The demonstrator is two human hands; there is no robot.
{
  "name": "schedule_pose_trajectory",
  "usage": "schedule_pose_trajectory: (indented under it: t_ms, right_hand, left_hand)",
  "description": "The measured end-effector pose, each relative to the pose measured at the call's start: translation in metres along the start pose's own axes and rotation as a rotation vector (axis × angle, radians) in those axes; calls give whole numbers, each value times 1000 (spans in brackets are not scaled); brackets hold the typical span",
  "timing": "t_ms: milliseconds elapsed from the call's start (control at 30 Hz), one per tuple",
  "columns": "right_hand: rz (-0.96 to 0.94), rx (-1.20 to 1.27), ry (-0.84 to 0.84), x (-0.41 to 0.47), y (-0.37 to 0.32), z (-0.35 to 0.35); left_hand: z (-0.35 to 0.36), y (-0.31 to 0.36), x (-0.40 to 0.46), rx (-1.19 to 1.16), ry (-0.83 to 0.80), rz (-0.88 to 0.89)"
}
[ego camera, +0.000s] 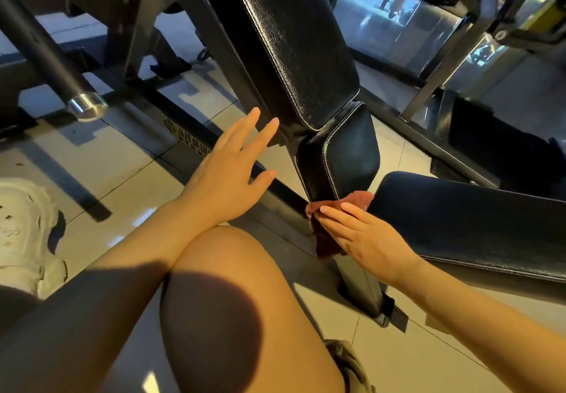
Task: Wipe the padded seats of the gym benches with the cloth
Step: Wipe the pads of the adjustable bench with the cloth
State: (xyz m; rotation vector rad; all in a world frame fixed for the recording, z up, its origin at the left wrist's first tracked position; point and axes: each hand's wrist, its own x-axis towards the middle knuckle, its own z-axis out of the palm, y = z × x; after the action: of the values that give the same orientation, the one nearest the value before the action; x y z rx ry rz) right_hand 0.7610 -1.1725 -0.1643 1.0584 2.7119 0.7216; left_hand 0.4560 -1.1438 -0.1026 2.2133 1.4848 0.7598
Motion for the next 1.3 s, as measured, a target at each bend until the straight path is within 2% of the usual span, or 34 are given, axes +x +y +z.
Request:
schedule_pose_trajectory:
  t_ms: [67,100,133,200,267,367,467,600,733,800,867,1100,1200,1300]
  right_hand:
    - [-32,103,-158,20,4,-16]
    - [-29,5,-136,35,5,-25]
    - [-4,-29,-24,51,10,-30]
    - [59,25,80,82,20,-41]
    - [78,85,94,96,25,-44]
    - [-3,129,111,74,29,-31]
    - [-20,81,45,50,18,-20]
    - [36,132,-157,24,-2,-11]
    - [43,32,-254,-2,-23,-15]
    - [137,32,-280,-9,-28,-19]
    - [149,52,-300,-7,-29,-23]
    - [189,241,-34,-12,-19,-57]
    - [302,296,195,1,-1,-62]
    - [632,775,401,36,14,-65]
  left_hand:
    - [0,0,-1,1,10,4]
    - [1,0,-1,-1,7,2]
    - [2,0,-2,-5,5,-2]
    - [5,1,-1,-16,10,-11]
    - [6,2,0,-18,16,-21]
    - [6,3,3,-4,8,-25]
    - [8,4,5,6,-17,-9]
    - [8,4,3,-6,-30,5]
    - [7,-3,-8,-23,16,13]
    - [3,-7,-13,-8,36,3]
    - [-1,-10,-19,29,45,9]
    - [-16,11,-34,75,96,67]
    - [-18,33,-38,71,114,93]
    - [-21,40,-42,135,109,171]
